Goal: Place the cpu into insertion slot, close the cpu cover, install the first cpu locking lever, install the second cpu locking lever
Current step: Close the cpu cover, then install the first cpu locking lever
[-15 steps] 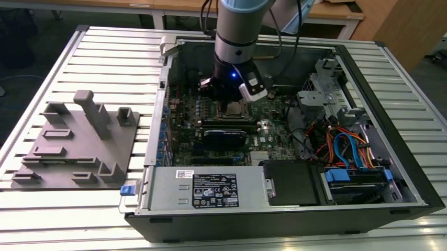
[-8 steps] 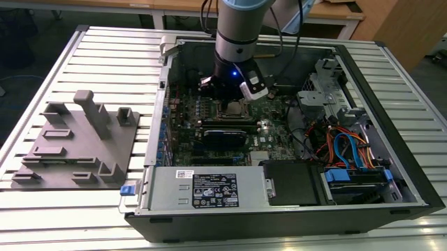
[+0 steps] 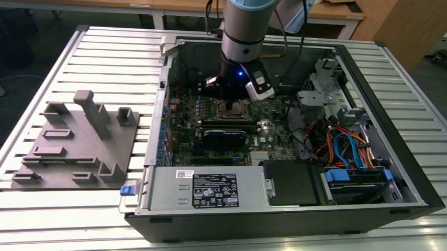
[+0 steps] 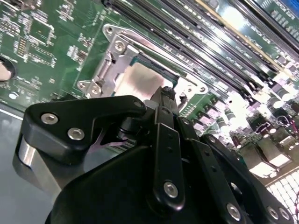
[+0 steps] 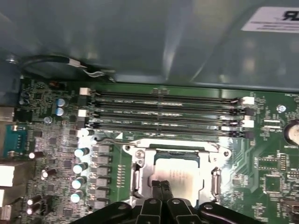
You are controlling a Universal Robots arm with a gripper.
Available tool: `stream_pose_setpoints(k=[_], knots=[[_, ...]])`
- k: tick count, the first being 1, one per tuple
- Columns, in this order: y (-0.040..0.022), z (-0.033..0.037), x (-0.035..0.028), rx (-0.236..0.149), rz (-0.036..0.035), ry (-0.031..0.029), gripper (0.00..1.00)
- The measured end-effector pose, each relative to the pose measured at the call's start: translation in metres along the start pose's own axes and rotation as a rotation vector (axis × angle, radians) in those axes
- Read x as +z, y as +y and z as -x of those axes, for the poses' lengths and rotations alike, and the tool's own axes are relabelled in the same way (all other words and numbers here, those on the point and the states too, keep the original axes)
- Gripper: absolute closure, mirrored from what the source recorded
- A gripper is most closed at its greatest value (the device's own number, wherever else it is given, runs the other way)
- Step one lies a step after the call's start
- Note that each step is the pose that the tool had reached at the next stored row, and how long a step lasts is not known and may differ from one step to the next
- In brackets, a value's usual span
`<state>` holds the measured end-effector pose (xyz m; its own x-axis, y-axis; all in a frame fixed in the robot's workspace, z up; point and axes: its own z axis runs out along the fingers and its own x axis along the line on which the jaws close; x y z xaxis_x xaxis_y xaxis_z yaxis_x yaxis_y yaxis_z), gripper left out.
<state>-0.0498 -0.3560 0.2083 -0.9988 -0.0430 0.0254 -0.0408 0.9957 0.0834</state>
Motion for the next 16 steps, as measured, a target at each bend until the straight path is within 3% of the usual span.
stream_pose_setpoints(k=[16], knots=[[-0.0001, 0.0102, -0.0003, 0.0, 0.0, 0.0, 0.9]])
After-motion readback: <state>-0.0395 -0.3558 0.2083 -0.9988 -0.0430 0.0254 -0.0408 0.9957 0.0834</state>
